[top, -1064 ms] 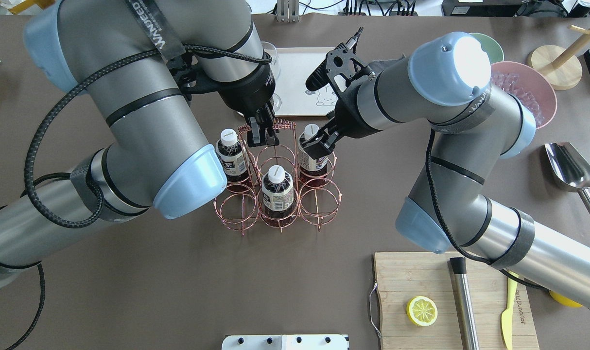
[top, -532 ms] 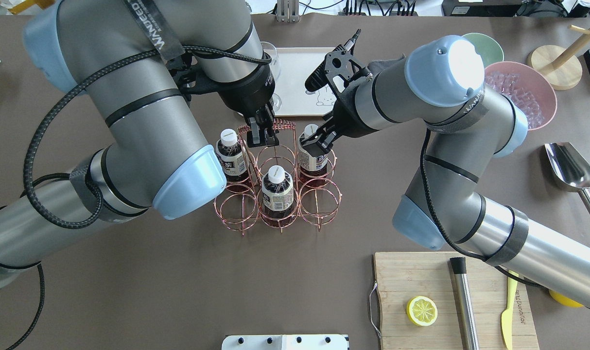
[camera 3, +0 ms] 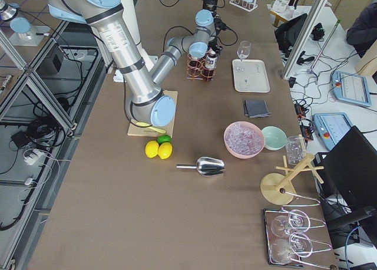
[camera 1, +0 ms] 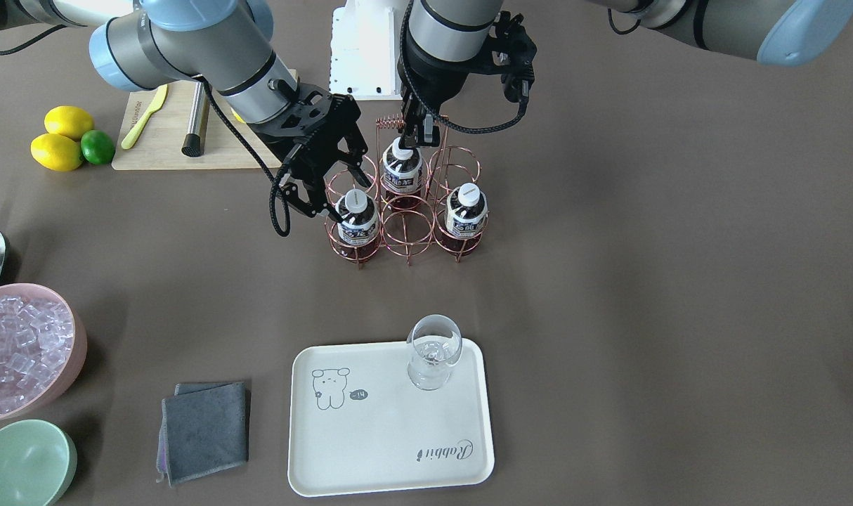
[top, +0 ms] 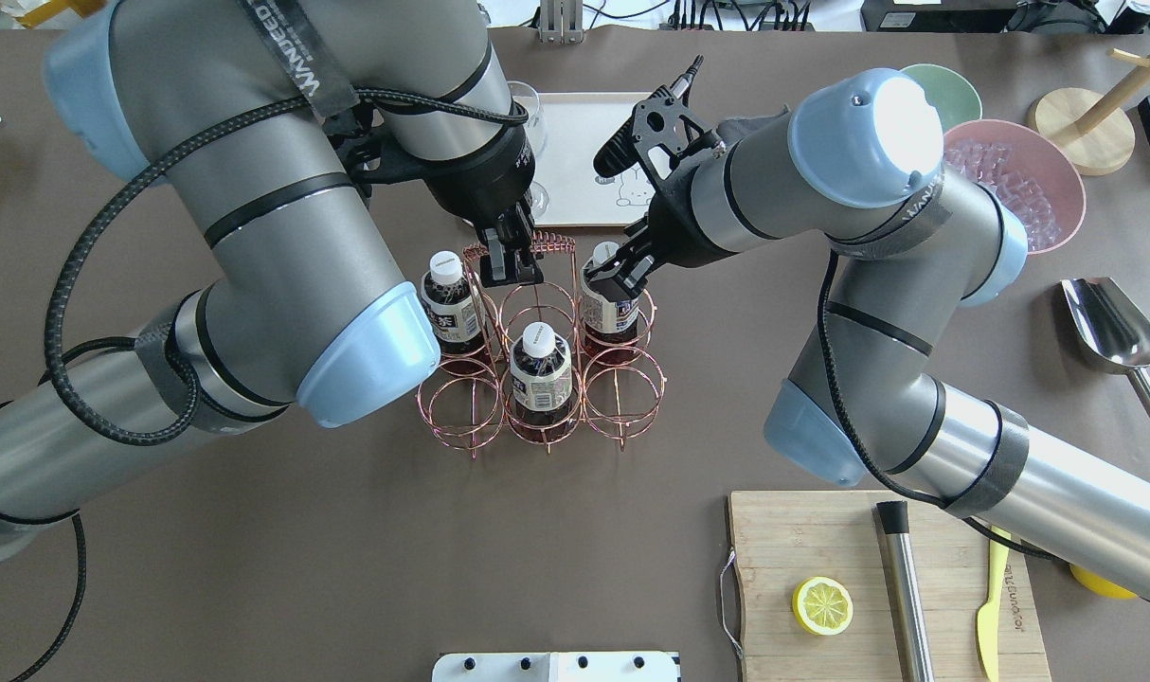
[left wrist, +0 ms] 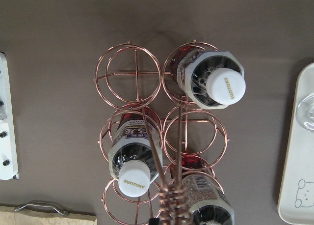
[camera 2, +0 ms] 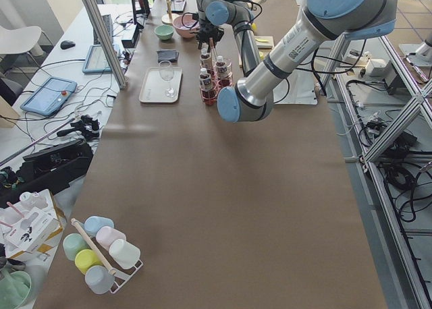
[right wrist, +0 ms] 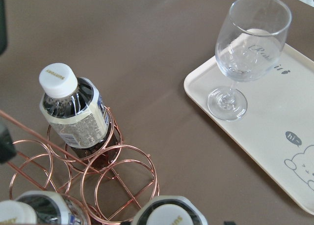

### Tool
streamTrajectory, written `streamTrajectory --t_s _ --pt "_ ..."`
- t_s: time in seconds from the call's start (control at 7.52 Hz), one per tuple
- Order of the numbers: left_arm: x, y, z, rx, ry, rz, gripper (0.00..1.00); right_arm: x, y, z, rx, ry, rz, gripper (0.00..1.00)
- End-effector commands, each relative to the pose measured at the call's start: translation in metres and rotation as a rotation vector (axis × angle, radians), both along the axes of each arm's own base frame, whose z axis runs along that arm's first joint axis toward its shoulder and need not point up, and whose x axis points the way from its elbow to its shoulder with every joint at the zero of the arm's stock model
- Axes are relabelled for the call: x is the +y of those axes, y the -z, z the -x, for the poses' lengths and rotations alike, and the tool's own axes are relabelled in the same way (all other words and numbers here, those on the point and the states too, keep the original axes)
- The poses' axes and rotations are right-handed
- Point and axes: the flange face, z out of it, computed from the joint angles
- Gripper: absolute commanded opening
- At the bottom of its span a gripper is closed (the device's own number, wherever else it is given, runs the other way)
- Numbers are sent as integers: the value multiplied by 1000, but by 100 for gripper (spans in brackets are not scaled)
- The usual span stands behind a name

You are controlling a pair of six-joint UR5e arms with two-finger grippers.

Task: Take tea from basket to plate

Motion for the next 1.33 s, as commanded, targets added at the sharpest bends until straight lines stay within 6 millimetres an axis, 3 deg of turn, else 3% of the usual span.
streamTrajectory --t_s 0.0,0.4,0.93,1.06,1.2 --pt "0 -1 0 -2 -1 0 0 -1 1 0 -1 -4 2 66" --pt "0 -1 0 -2 -1 0 0 -1 1 0 -2 -13 9 53" --pt "0 -1 0 -2 -1 0 0 -3 0 2 -5 -22 29 44" --pt "0 -1 0 -2 -1 0 0 -2 1 1 -9 -24 32 30" --pt "0 -1 0 -2 -1 0 0 -1 2 0 -12 -23 32 0"
